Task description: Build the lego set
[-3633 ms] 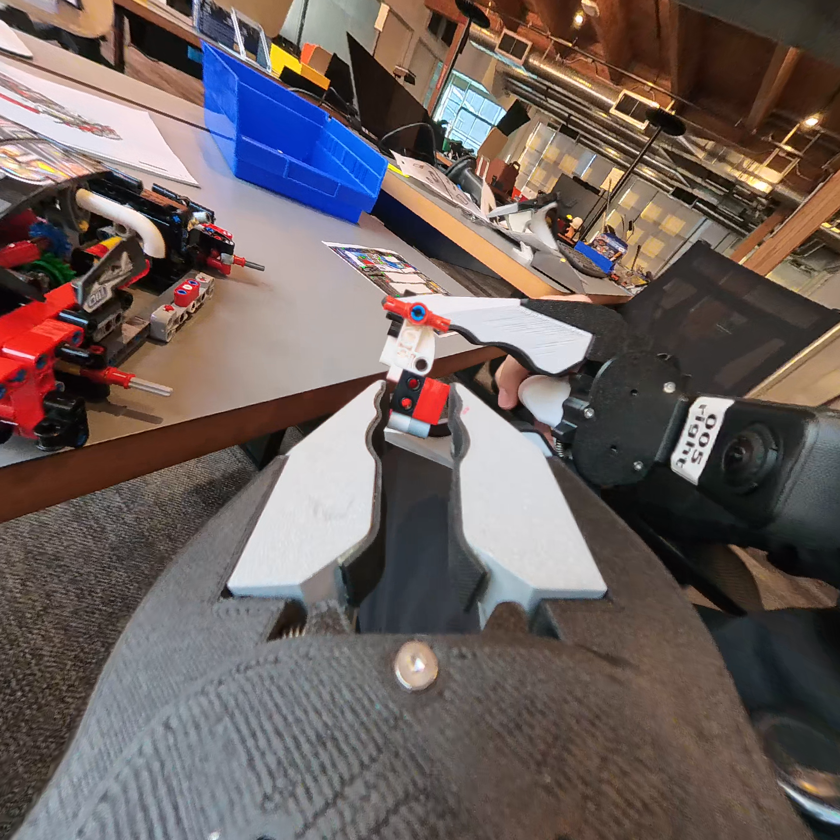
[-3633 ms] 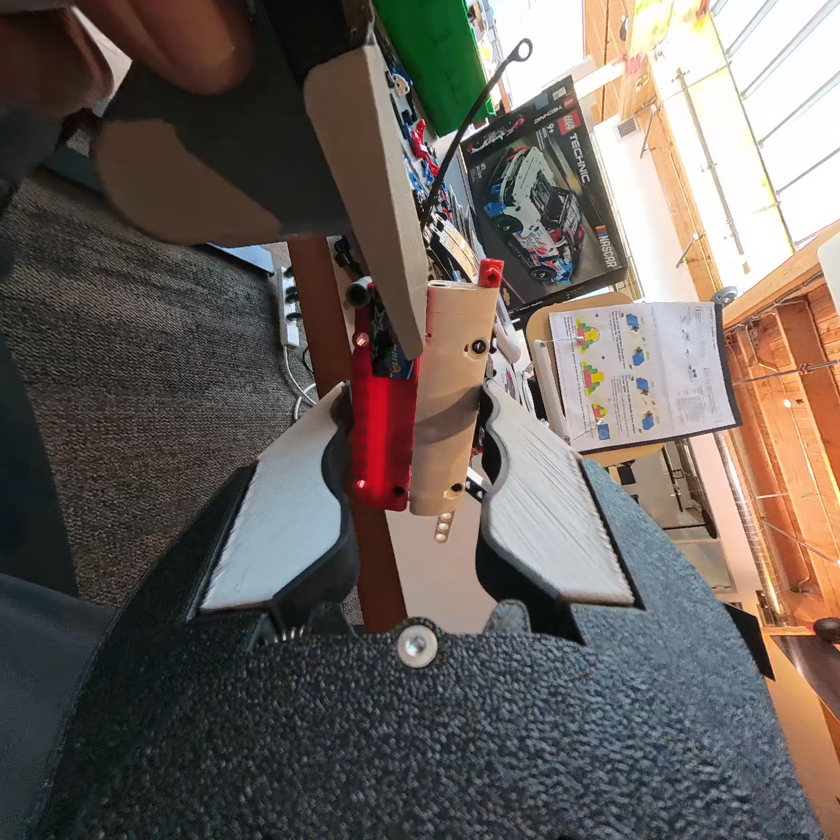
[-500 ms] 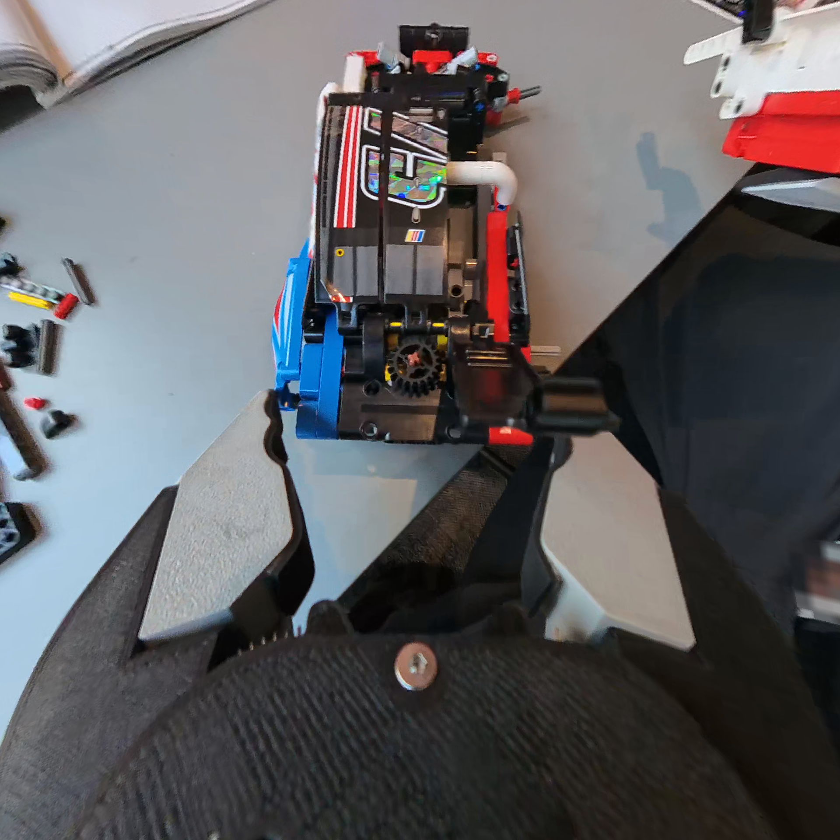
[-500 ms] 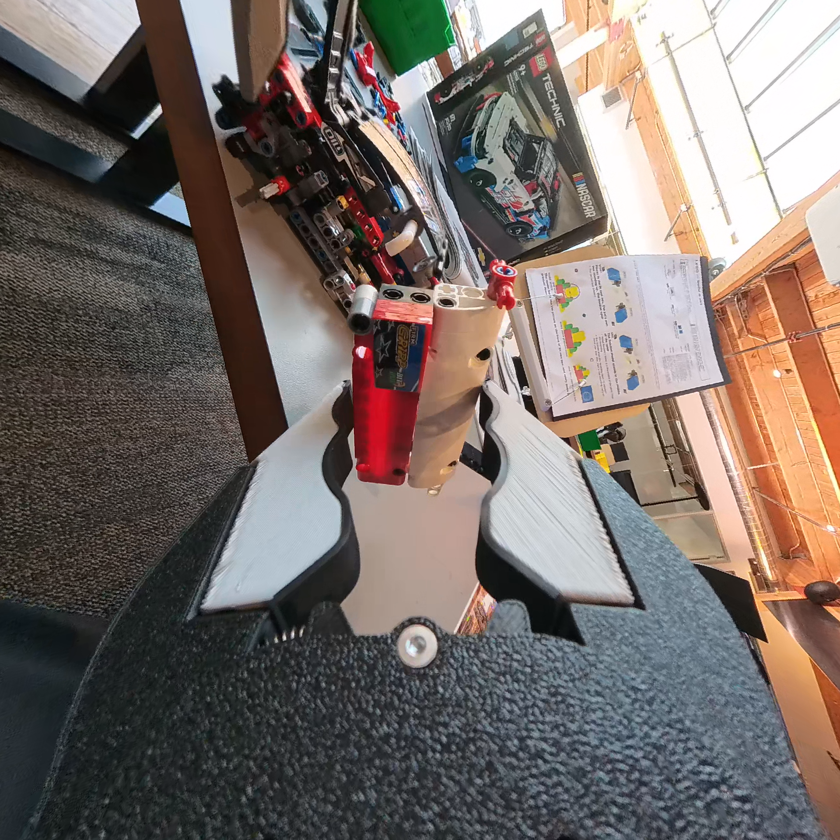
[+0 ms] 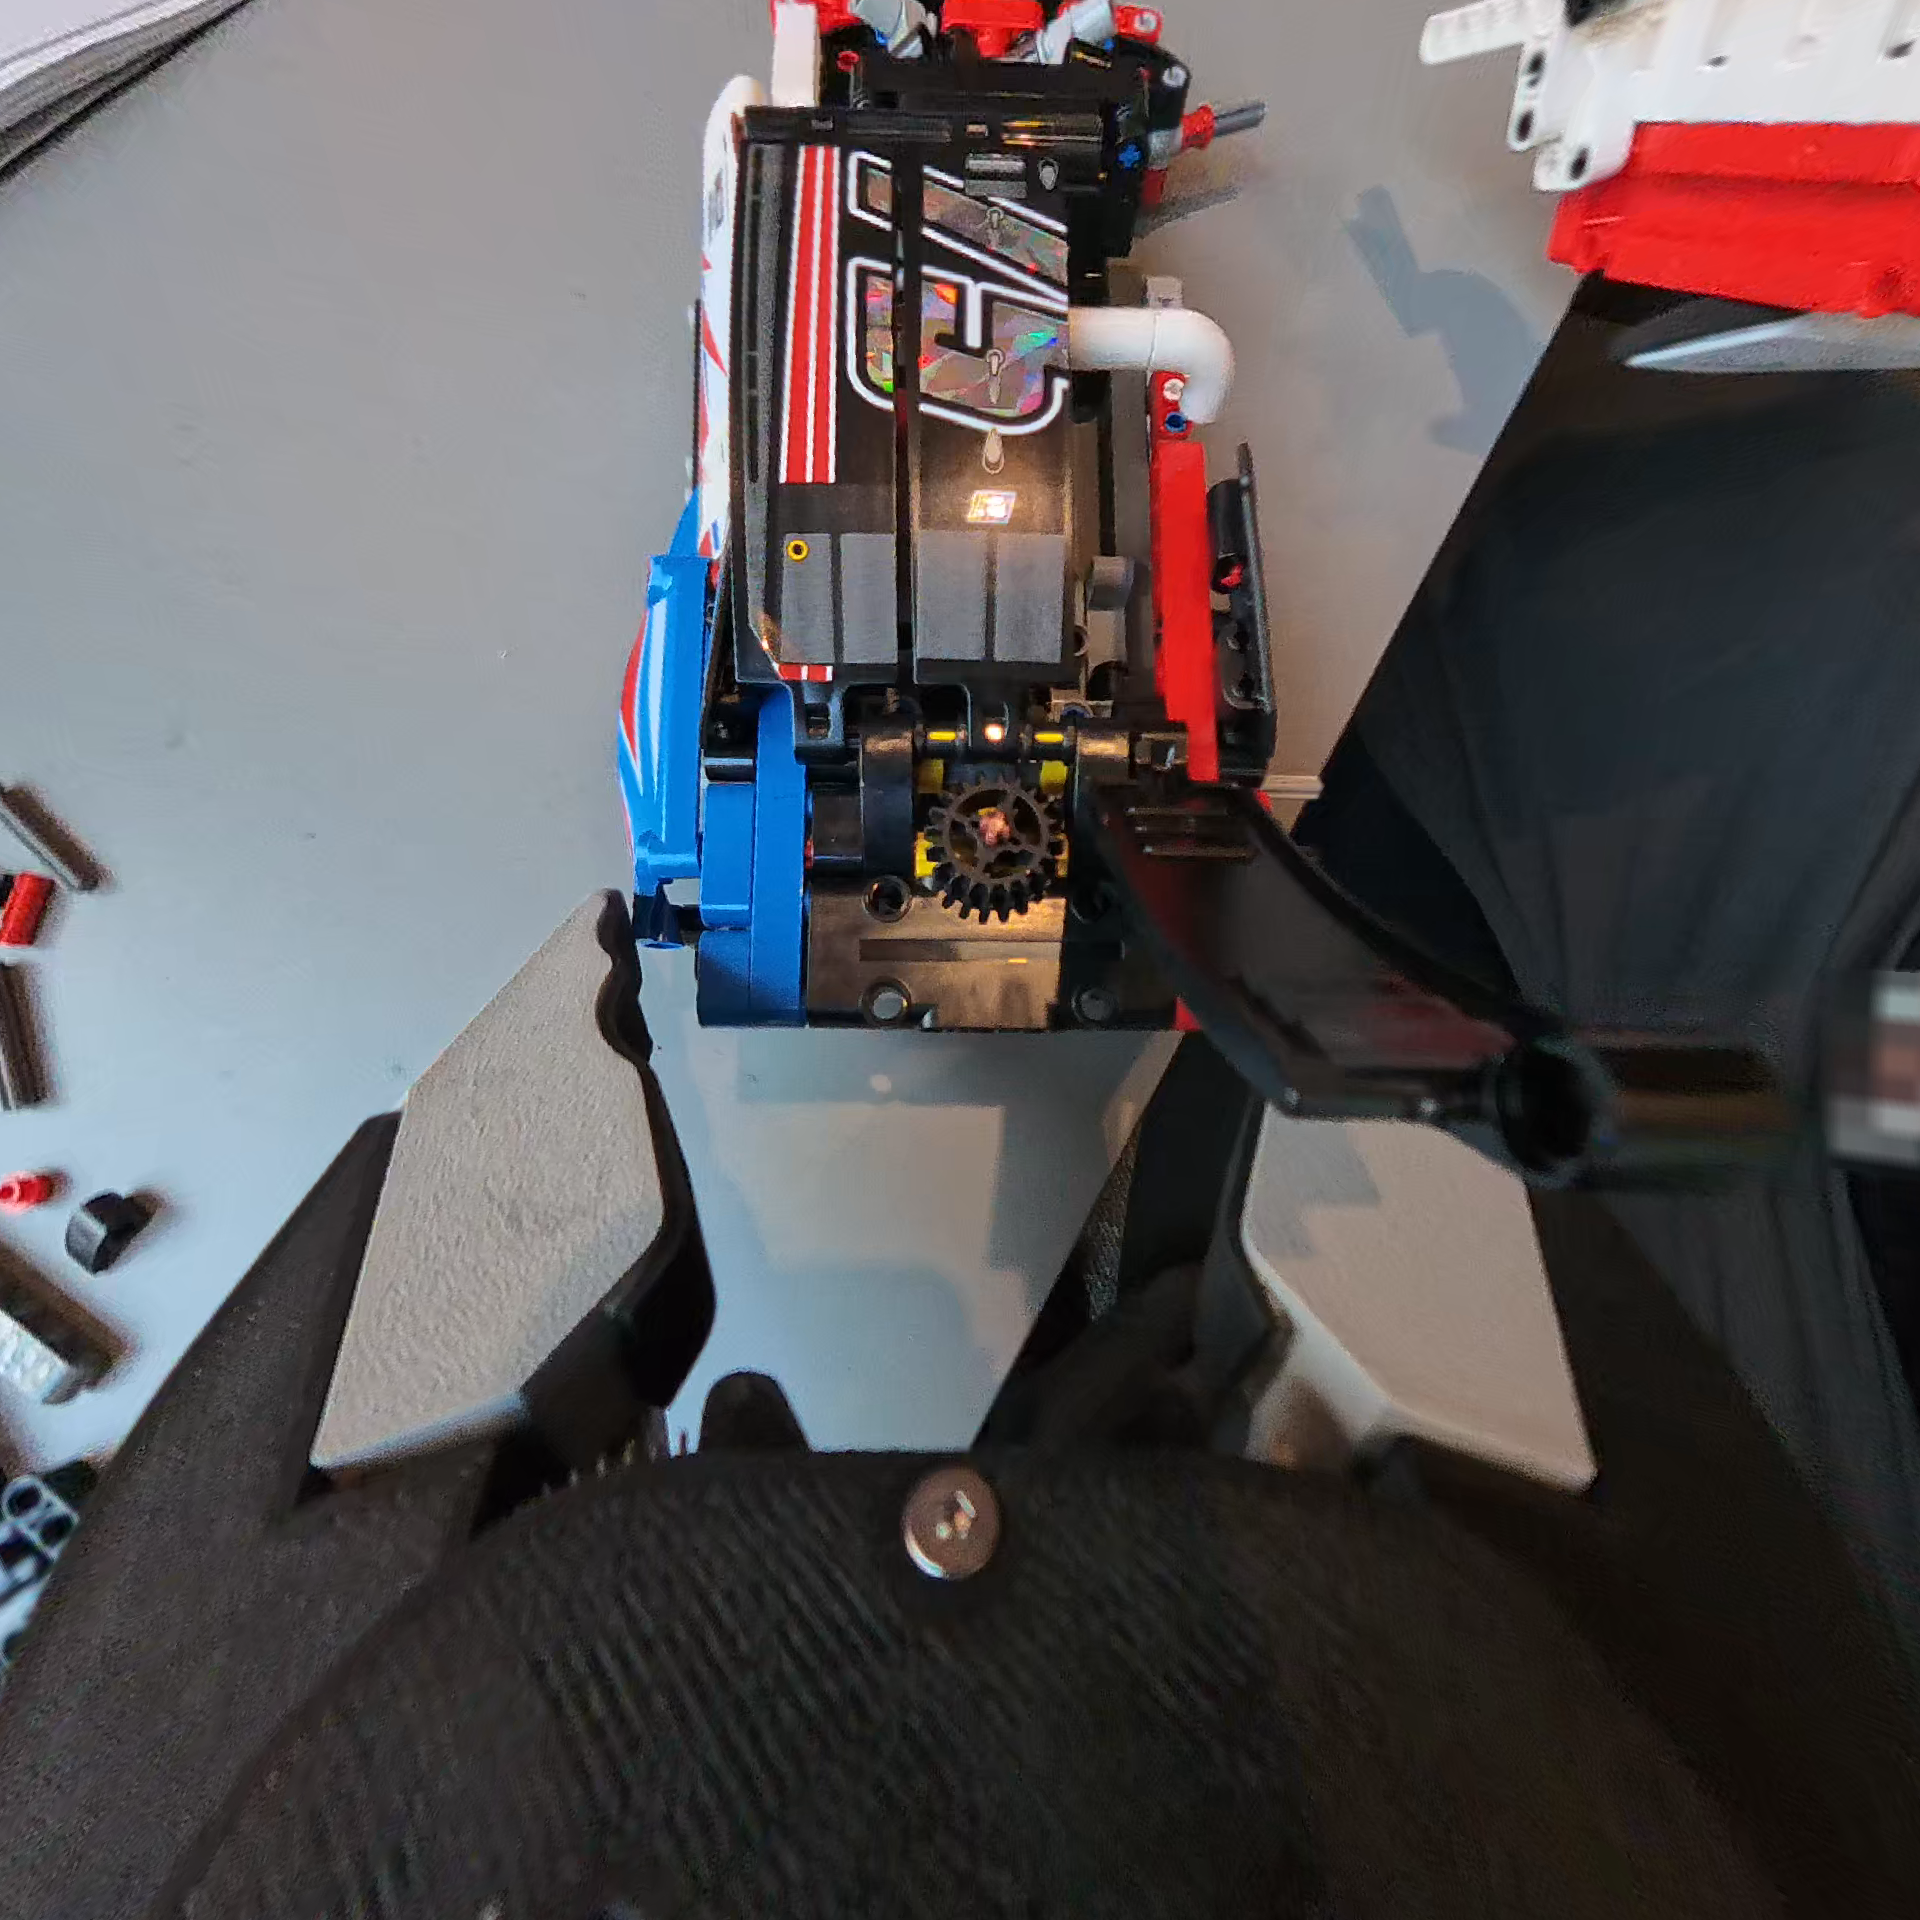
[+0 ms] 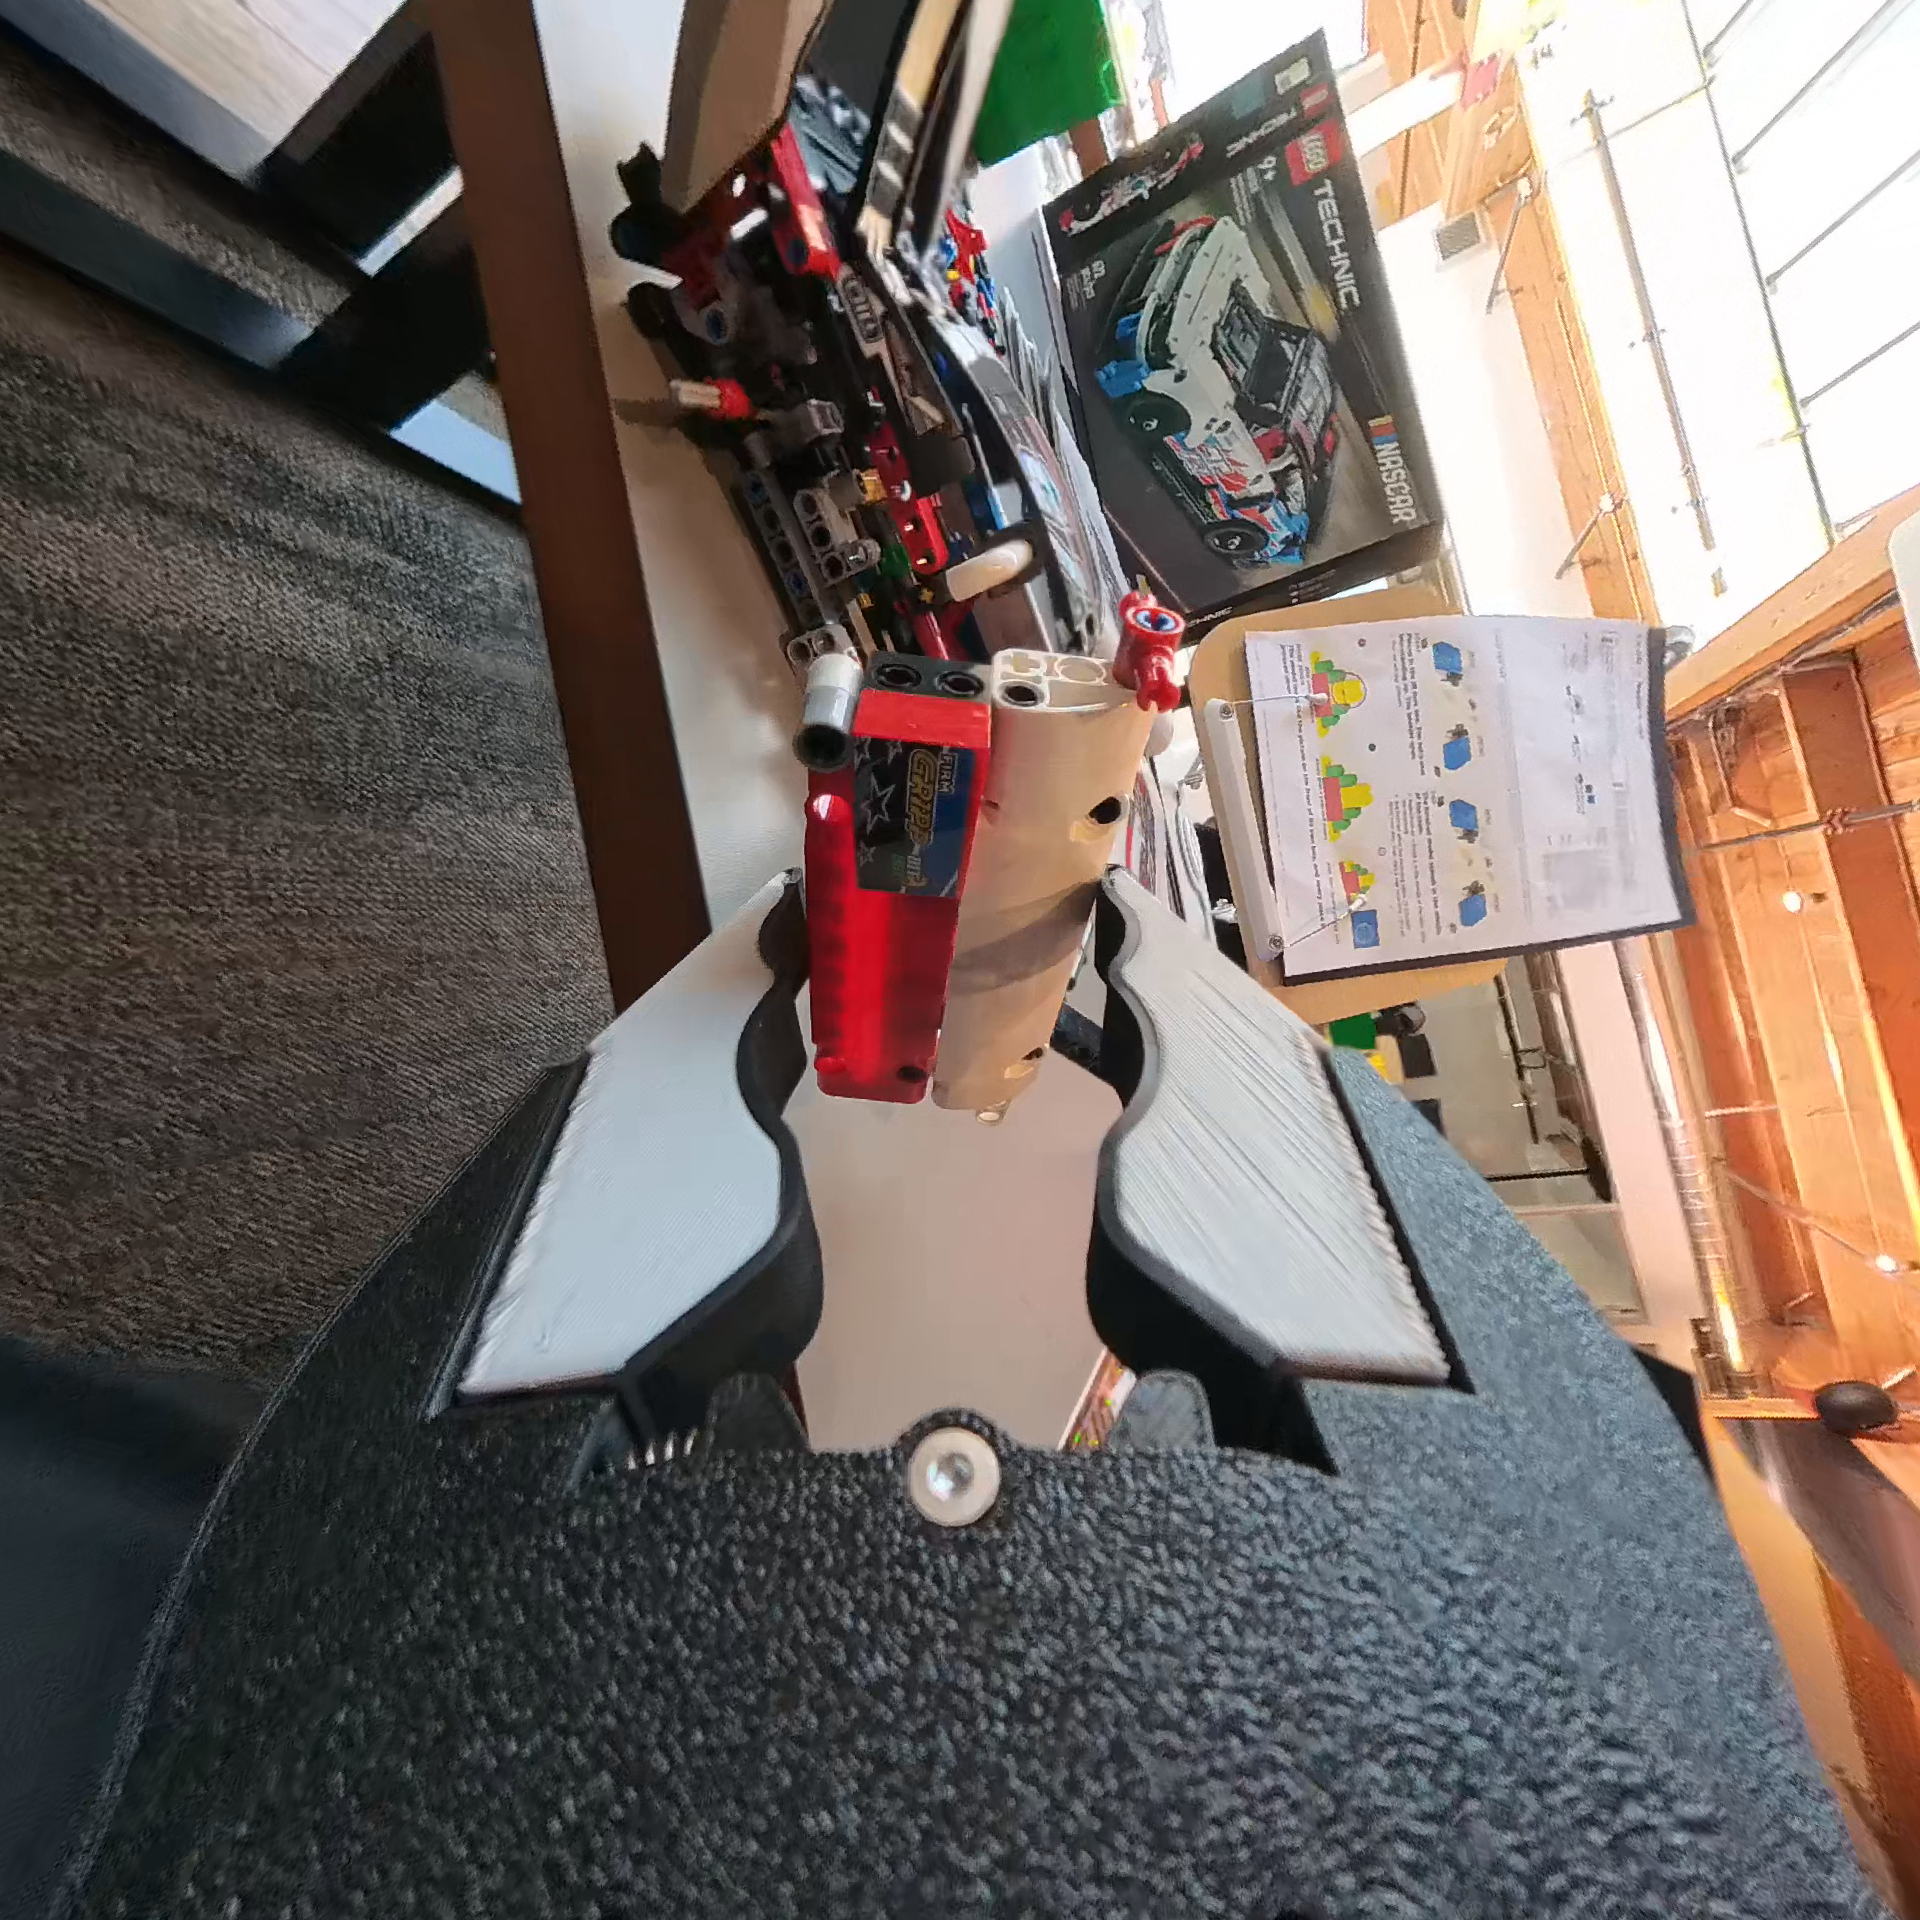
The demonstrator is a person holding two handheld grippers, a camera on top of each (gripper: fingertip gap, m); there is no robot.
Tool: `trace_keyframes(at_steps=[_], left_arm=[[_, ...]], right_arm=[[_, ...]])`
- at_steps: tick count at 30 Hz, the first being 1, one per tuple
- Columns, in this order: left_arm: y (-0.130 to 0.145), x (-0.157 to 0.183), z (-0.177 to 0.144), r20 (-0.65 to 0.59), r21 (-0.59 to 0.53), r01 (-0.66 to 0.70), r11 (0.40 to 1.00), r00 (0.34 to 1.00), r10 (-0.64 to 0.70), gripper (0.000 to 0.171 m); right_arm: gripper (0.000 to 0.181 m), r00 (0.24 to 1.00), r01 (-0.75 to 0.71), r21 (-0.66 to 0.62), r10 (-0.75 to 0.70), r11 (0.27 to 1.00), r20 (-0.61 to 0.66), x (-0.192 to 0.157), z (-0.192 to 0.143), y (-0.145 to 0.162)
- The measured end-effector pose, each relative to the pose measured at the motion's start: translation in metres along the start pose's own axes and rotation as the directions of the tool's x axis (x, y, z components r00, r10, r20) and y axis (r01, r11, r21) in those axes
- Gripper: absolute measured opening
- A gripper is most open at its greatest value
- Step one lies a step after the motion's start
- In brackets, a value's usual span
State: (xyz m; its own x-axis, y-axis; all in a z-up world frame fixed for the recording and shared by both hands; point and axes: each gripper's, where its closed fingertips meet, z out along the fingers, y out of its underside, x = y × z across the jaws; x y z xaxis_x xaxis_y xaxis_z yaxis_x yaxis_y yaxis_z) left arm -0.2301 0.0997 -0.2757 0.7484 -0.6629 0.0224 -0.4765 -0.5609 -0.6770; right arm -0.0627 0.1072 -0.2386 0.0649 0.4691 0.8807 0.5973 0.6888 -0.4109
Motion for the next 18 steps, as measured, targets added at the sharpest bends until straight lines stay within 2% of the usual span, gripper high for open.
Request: trace_keyframes(at_steps=[1, 6, 10, 14, 16, 18], left_arm=[[0.000, 0.000, 0.000, -0.020, -0.001, -0.019, 1.000, 1.000, 0.019, 0.119], [-0.005, -0.001, 0.005, -0.090, -0.017, -0.100, 0.995, 0.991, 0.098, 0.119], [0.001, -0.005, -0.005, -0.070, -0.013, -0.051, 0.999, 0.996, 0.050, 0.115], [0.022, -0.017, -0.040, 0.067, 0.006, -0.032, 0.999, 0.997, 0.032, 0.102], [0.027, -0.013, -0.065, 0.093, 0.032, -0.014, 0.999, 0.996, 0.011, 0.100], [0.020, -0.004, -0.094, 0.138, 0.075, 0.005, 0.997, 0.990, -0.016, 0.078]], right_arm=[[0.053, 1.000, 0.024, -0.006, -0.024, 1.000, -0.001, -0.002, 0.001, -0.002], [0.053, 0.990, 0.140, -0.075, -0.142, 0.987, -0.026, -0.010, 0.012, -0.012], [0.053, 0.976, 0.206, -0.188, -0.214, 0.960, -0.028, -0.017, 0.024, -0.008], [0.053, 0.973, 0.213, -0.240, -0.229, 0.947, -0.042, -0.017, 0.033, -0.011], [0.053, 0.969, 0.220, -0.245, -0.241, 0.944, -0.057, -0.017, 0.038, -0.016], [0.053, 0.965, 0.236, -0.249, -0.257, 0.939, -0.058, -0.018, 0.044, -0.019]])
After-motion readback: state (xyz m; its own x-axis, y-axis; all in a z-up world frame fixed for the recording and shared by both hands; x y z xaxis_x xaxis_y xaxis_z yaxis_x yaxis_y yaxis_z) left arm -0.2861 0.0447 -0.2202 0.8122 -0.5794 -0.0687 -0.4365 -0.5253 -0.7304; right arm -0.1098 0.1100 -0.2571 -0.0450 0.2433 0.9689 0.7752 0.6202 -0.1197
